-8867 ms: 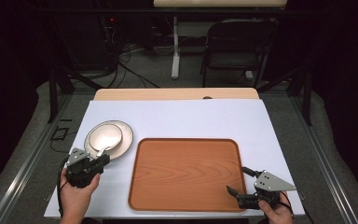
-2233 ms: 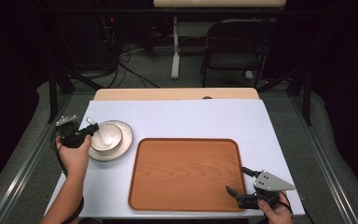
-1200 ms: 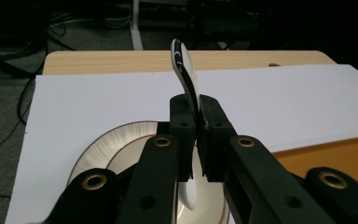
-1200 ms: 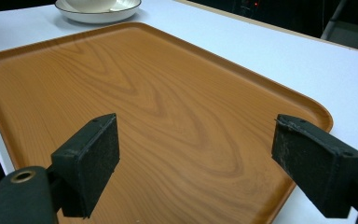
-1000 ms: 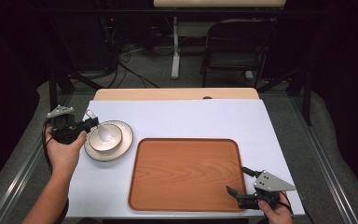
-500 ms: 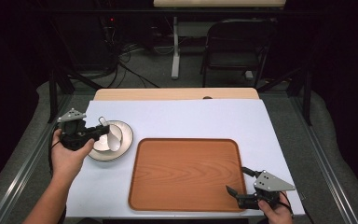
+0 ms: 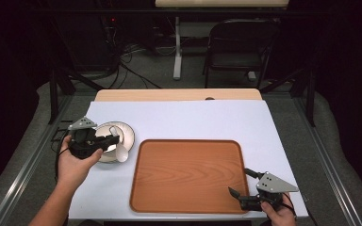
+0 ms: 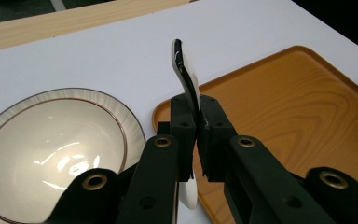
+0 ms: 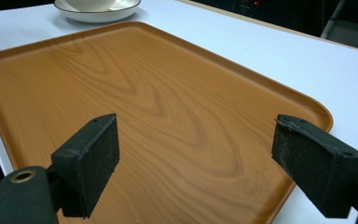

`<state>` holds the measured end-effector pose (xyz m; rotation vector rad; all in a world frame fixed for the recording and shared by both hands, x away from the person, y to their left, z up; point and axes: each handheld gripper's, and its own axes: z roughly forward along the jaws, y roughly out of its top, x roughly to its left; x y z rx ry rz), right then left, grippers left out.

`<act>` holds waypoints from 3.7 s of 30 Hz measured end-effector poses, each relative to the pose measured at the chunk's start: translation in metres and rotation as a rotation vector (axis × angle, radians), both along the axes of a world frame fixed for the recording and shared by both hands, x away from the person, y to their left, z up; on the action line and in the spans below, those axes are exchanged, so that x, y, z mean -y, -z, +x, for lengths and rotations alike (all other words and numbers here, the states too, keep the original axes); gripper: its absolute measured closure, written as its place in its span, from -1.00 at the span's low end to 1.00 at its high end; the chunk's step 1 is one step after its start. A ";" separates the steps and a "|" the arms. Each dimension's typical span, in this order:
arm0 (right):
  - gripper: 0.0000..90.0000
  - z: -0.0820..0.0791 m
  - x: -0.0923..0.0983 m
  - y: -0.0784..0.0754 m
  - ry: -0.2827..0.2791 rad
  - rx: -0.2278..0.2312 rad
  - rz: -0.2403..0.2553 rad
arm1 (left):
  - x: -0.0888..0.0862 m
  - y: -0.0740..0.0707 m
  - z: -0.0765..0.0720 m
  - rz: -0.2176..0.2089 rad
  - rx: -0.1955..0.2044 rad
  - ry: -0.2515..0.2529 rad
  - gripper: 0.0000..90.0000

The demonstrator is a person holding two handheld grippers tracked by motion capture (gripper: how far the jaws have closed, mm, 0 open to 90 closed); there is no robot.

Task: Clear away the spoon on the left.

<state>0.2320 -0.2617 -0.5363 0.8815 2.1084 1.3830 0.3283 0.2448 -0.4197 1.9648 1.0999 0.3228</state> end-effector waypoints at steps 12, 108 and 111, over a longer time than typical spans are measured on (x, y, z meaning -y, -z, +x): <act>-0.68 0.000 0.000 0.000 -0.001 -0.003 0.000 | 0.014 0.011 -0.005 0.002 -0.042 0.062 0.90; -0.68 0.000 0.001 0.000 -0.004 -0.001 0.002 | 0.056 0.115 0.058 -0.246 -0.639 -0.032 0.87; -0.68 0.000 0.001 0.000 -0.004 0.000 0.002 | 0.055 0.115 0.058 -0.247 -0.640 -0.034 0.85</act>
